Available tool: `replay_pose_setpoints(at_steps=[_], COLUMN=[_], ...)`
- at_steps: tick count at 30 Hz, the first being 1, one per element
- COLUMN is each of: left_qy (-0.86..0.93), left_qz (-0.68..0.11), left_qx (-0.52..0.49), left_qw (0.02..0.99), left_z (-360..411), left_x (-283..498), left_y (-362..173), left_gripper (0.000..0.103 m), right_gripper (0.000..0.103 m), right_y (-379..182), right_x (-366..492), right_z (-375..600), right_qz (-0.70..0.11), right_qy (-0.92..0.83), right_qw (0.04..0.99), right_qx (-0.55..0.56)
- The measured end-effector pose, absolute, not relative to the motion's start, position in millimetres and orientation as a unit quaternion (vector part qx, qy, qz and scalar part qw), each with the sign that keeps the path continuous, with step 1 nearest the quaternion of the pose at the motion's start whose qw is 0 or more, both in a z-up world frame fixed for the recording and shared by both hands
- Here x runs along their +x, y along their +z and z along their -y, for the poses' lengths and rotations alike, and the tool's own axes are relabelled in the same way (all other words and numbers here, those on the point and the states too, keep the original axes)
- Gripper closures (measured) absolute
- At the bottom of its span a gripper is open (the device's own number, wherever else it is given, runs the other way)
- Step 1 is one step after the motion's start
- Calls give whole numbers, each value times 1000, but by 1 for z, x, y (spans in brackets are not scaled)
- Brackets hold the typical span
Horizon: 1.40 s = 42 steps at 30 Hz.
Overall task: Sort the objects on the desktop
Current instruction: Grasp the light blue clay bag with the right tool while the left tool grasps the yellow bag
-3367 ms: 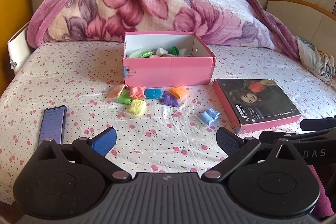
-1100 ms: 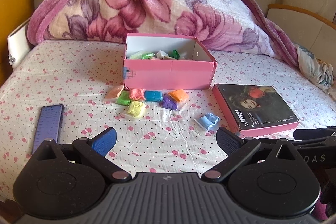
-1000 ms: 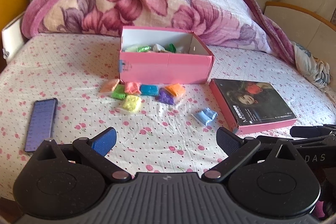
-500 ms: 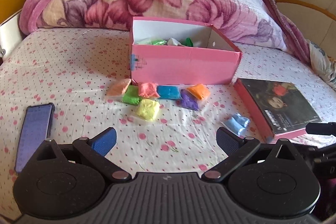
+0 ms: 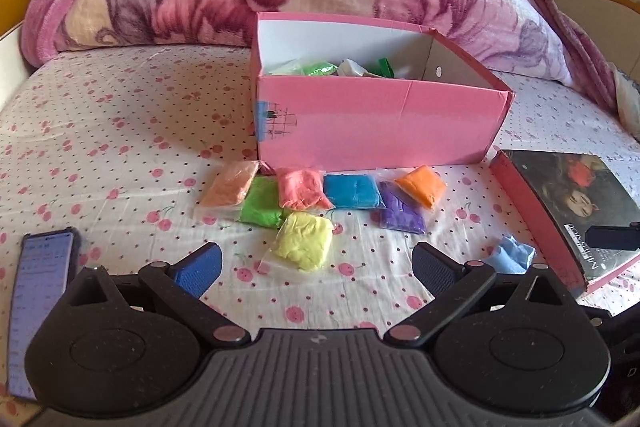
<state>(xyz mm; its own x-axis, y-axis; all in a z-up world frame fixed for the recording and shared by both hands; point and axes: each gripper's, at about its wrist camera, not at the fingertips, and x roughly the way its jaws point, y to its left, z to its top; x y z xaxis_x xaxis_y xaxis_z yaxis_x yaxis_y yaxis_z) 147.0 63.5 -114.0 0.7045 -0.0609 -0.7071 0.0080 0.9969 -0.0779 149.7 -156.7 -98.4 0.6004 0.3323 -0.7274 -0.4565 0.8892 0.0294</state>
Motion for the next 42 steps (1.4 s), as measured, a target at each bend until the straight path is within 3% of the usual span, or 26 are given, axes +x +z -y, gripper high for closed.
replay_pose_setpoints(at_steps=[4, 8, 16, 23, 24, 26, 27, 31, 35, 42], left_qy=[-26, -29, -31, -34, -34, -34, -33, -32, -37, -54], left_qz=[-384, -392, -402, -406, -407, -407, -408, -406, -404, -397], left_qx=[-35, -24, -24, -24, -24, -24, -24, -30, -35, -60], left_qw=[922, 919, 915, 913, 912, 912, 912, 913, 913, 914], left_z=[-63, -63, -72, -79, -80, -74, -72, -76, -78, -74], left_x=[161, 173, 185, 192, 193, 195, 195, 193, 190, 184], left_y=[-127, -141, -158, -169, -171, -171, -171, -170, -167, -164], left_gripper=[6, 22, 26, 37, 43, 51, 59, 64, 67, 68], right_gripper=[1, 3, 3, 3, 5, 24, 26, 32, 45, 51], right_y=[-110, -121, -140, -154, -156, -159, -159, -159, -157, -151], right_x=[161, 169, 180, 189, 191, 195, 197, 199, 198, 195], right_z=[152, 148, 143, 149, 150, 151, 152, 151, 152, 156], right_qz=[-384, -385, -391, -407, -409, -414, -418, -419, -424, -431], right_qy=[232, 238, 247, 236, 234, 237, 241, 242, 243, 242], right_qw=[888, 885, 879, 876, 876, 873, 871, 870, 868, 865], right_qx=[-96, -108, -117, -108, -107, -101, -94, -92, -87, -83])
